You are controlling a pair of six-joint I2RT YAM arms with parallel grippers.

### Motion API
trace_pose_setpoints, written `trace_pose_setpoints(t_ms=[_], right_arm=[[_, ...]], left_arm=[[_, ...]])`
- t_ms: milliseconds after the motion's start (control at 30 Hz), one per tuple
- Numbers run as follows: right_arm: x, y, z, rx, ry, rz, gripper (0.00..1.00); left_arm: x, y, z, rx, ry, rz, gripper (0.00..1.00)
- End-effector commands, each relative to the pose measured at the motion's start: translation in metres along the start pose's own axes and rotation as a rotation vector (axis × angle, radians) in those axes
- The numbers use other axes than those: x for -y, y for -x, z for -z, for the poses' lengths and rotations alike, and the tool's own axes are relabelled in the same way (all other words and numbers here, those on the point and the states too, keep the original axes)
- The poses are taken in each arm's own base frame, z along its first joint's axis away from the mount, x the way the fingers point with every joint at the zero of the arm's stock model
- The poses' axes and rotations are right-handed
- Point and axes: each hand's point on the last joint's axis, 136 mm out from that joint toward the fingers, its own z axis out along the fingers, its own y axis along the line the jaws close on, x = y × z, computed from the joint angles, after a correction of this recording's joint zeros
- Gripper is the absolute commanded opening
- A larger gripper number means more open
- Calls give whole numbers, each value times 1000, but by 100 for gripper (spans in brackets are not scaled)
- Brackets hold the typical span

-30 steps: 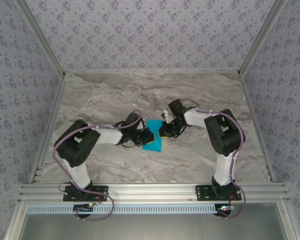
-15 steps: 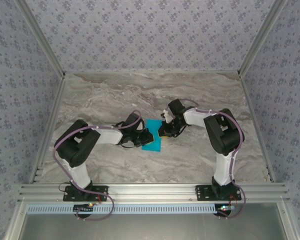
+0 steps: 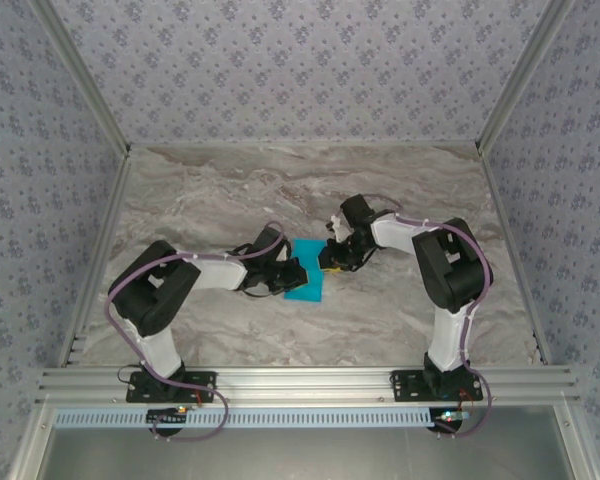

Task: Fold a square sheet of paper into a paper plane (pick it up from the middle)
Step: Fold the triangle a second time at the center of the table.

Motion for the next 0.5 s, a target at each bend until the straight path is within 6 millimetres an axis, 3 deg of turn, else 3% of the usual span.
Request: trace_pose_setpoints(t_ms=[0, 233, 467], right_arm=[[-3, -4, 7, -6, 3, 6, 24], [-2, -8, 1, -31, 22, 4, 24], [2, -11, -4, -48, 6, 3, 15]], left_arm=[[-35, -15, -2, -29, 142, 35, 8], [-33, -14, -2, -27, 136, 35, 8], [-29, -12, 0, -27, 134, 32, 8]])
